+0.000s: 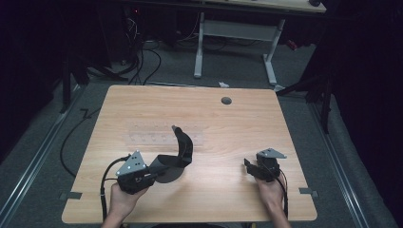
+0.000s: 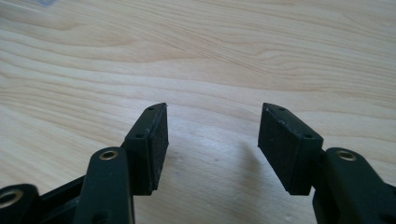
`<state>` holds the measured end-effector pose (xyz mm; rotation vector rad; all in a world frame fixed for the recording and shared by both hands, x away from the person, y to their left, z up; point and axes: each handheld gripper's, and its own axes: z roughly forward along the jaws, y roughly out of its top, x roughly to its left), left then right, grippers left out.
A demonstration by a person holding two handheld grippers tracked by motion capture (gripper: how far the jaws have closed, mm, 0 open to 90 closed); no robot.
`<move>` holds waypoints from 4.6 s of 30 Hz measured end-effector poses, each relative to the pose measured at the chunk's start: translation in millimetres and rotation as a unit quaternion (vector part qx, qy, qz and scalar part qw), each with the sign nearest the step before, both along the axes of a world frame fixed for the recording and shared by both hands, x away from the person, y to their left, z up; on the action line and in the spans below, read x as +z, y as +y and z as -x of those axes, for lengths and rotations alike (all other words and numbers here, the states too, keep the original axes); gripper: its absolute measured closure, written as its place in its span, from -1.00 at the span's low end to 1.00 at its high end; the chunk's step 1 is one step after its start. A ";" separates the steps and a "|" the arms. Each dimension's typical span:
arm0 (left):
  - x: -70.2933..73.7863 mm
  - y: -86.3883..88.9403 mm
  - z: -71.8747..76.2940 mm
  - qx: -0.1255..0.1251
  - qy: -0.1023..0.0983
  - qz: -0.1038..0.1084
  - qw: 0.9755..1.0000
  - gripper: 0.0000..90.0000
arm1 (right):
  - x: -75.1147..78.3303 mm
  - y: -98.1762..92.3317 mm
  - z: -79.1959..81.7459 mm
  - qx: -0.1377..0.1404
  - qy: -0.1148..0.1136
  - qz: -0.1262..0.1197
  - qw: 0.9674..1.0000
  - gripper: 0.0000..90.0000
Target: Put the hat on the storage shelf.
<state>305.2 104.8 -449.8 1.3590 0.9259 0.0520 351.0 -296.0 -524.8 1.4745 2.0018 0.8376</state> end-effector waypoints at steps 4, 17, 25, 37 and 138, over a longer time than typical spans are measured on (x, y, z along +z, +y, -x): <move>3.8 7.6 -2.3 0.013 -0.002 0.011 1.000 0.91 | -4.9 -3.6 -2.6 -0.007 0.003 0.004 1.000 -0.11; 17.0 30.4 -8.7 0.051 -0.009 0.039 0.998 0.91 | -5.7 -5.2 -3.5 -0.009 0.008 -0.010 1.000 -0.13; 26.3 40.7 -12.1 0.069 -0.020 0.048 0.996 0.91 | -5.9 -5.1 -3.6 -0.008 0.007 -0.010 1.000 -0.13; 39.4 54.2 -22.3 0.092 -0.027 0.056 0.994 0.91 | -5.8 -5.2 -3.6 -0.007 0.007 -0.010 1.000 -0.14; -18.7 82.1 -122.0 0.264 -0.039 -0.030 0.963 0.91 | -5.9 -4.4 -3.2 -0.001 0.009 -0.009 1.000 -0.19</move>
